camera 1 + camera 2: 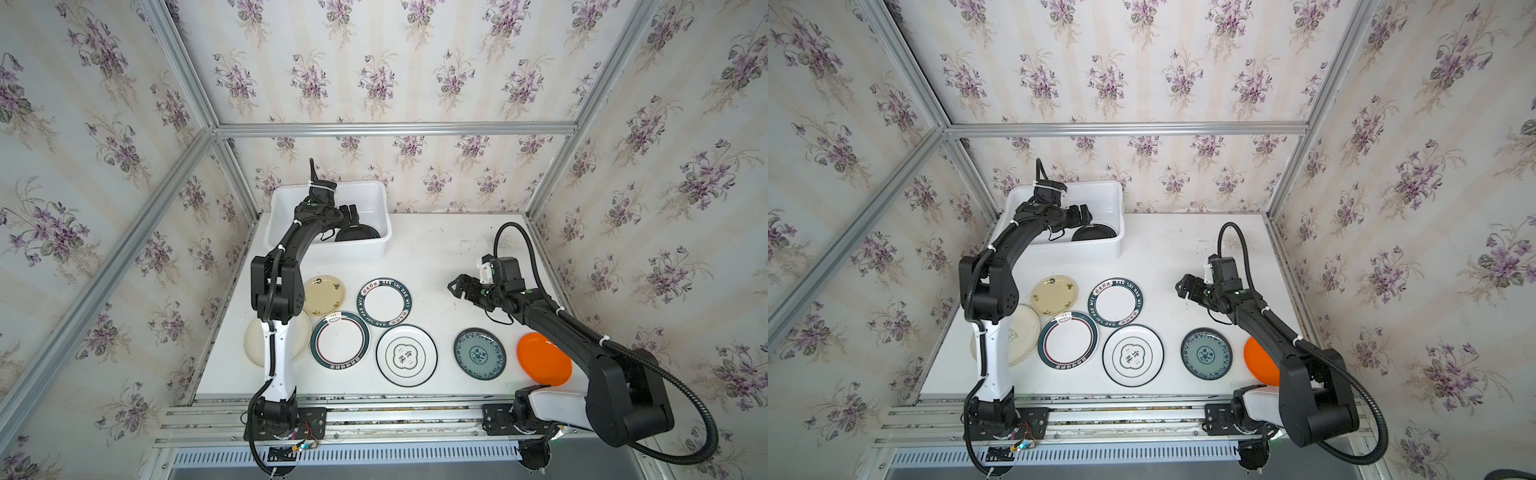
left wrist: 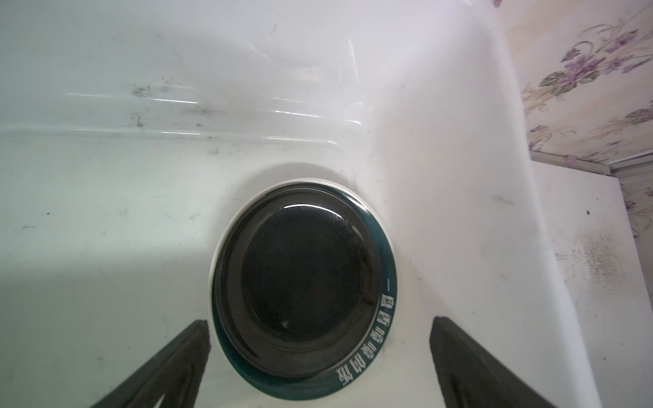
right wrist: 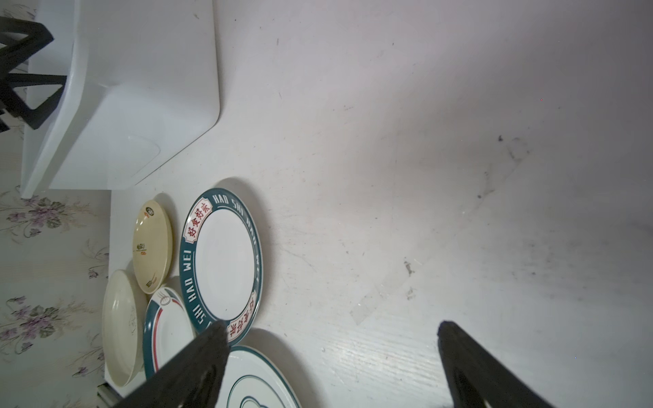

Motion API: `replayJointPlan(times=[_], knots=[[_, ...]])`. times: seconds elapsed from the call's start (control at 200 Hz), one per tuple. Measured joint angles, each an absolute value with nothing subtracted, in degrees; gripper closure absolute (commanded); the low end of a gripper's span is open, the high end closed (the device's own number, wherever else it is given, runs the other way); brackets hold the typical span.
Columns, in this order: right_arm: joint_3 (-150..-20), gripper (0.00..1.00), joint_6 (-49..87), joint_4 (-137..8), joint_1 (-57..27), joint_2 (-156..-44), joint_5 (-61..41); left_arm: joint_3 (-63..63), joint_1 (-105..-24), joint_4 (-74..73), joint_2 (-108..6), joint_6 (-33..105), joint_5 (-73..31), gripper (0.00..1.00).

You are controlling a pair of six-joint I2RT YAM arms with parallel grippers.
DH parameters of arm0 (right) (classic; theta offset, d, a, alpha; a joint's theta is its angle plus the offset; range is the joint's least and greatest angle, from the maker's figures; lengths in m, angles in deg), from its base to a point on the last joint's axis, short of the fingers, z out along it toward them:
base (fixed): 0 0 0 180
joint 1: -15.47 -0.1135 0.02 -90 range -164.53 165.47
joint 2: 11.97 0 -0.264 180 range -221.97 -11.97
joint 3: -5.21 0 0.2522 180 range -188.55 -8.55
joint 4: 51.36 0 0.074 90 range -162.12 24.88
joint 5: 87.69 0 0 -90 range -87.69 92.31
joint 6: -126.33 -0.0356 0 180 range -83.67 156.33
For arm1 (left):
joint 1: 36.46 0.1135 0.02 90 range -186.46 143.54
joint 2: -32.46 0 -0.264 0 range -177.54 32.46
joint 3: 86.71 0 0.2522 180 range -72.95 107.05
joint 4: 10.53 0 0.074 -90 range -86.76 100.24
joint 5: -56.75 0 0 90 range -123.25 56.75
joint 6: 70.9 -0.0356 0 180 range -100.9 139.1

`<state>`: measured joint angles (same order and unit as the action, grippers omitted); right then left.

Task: Place the plates into the plastic bin on the countertop
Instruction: Place the plate in the plastic bin, then move the plate to the middle-right of the table.

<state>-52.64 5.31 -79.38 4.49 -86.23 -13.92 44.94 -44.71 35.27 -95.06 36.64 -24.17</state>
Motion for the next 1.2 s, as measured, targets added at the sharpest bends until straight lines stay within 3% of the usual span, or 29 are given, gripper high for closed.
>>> replayJointPlan(times=[0.545,1.204], knots=[[-55.0,0.0,14.3,-97.0,9.8,-79.9,-0.9,22.8,-49.2,28.9,-73.1,36.6,-27.6,0.0],[-49.6,0.09,15.1,-103.6,13.8,-77.2,-8.3,-6.7,-57.5,8.4,-46.4,39.0,-27.4,0.0]])
